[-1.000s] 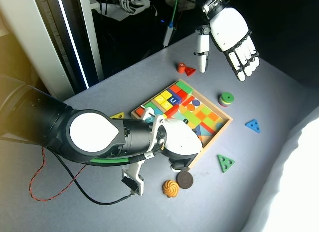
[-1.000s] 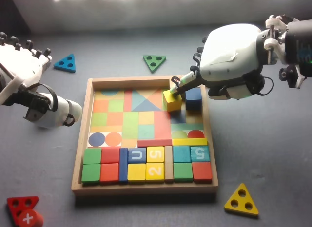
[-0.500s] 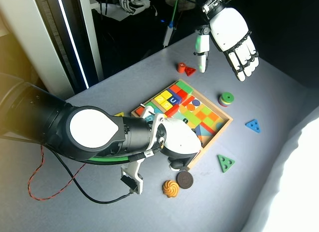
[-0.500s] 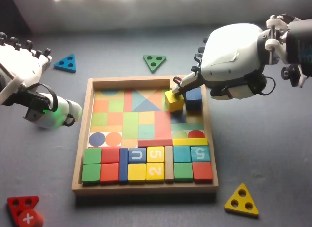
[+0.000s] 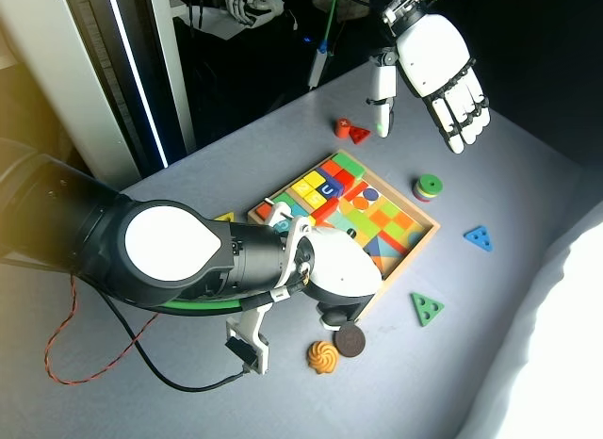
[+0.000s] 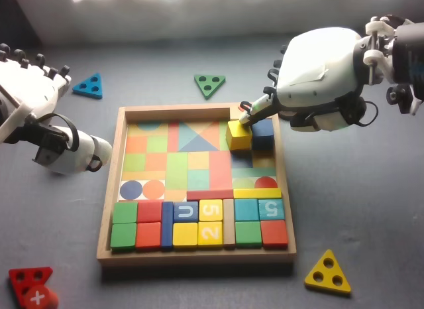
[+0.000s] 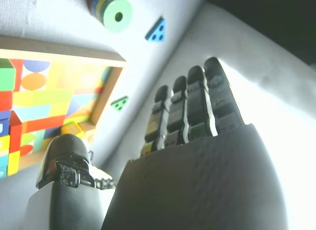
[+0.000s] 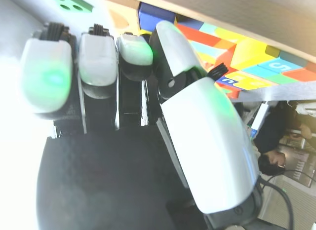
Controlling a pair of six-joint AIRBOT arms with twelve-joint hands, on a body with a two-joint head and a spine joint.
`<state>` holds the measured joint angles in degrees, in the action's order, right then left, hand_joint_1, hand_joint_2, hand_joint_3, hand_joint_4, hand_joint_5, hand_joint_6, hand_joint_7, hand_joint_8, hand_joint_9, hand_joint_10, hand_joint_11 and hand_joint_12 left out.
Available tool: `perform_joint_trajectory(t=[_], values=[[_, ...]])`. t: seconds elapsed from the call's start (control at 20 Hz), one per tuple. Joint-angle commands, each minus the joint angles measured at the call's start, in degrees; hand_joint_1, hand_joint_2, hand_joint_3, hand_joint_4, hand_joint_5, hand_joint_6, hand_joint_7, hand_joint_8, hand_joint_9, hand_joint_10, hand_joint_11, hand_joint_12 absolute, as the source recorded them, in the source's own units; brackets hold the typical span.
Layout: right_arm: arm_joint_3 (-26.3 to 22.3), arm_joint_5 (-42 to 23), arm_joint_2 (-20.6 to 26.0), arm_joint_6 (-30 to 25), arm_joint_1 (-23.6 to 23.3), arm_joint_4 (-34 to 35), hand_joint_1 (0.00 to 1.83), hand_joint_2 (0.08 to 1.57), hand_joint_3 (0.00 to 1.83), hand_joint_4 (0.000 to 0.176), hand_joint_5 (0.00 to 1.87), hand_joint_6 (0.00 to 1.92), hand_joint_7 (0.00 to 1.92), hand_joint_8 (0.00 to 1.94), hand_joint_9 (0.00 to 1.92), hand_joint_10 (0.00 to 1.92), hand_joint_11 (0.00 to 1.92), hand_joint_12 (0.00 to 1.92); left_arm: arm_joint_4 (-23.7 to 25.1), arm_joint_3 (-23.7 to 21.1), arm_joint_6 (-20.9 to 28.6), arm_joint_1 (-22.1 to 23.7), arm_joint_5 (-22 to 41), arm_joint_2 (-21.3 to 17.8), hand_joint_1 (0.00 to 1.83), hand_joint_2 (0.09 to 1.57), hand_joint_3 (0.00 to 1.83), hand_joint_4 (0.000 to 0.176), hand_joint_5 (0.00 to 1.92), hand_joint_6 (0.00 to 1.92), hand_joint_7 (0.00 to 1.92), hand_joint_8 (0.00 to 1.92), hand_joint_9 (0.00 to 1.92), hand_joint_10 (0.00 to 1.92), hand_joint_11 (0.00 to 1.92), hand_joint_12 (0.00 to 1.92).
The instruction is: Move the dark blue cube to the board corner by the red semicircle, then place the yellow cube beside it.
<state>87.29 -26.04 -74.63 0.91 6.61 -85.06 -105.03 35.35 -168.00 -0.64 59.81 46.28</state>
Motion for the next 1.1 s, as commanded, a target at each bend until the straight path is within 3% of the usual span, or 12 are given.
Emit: perform_joint_trajectory(t=[0.0, 0.5, 1.05], values=[[-0.33, -0.51, 0.64, 0.05, -0.8, 1.74, 1.07, 1.39, 0.0, 0.0, 0.5, 0.01, 1.14, 1.94, 1.36, 1.92, 1.51, 1.92, 4.86, 0.27, -0.1, 0.46, 1.41, -0.5, 0.0, 1.17, 0.0, 0.0, 0.03, 0.0, 0.03, 0.0, 0.03, 0.0, 0.0, 0.13], [-1.62, -0.36, 0.57, 0.04, -2.9, 1.79, 1.06, 1.38, 0.0, 0.0, 0.53, 0.01, 1.16, 1.94, 1.37, 1.92, 1.52, 1.92, 4.86, 0.38, -0.09, 0.51, 1.41, -0.5, 0.0, 1.17, 0.0, 0.0, 0.05, 0.0, 0.04, 0.0, 0.05, 0.0, 0.0, 0.19], [-1.96, -0.3, -0.24, 1.34, -0.34, 1.77, 1.04, 1.38, 0.0, 0.0, 0.51, 0.01, 1.13, 1.94, 1.36, 1.92, 1.49, 1.92, 5.05, 0.55, -0.09, 0.6, 1.17, -0.49, 0.0, 1.17, 0.0, 0.0, 0.03, 0.0, 0.01, 0.0, 0.02, 0.0, 0.0, 0.12]])
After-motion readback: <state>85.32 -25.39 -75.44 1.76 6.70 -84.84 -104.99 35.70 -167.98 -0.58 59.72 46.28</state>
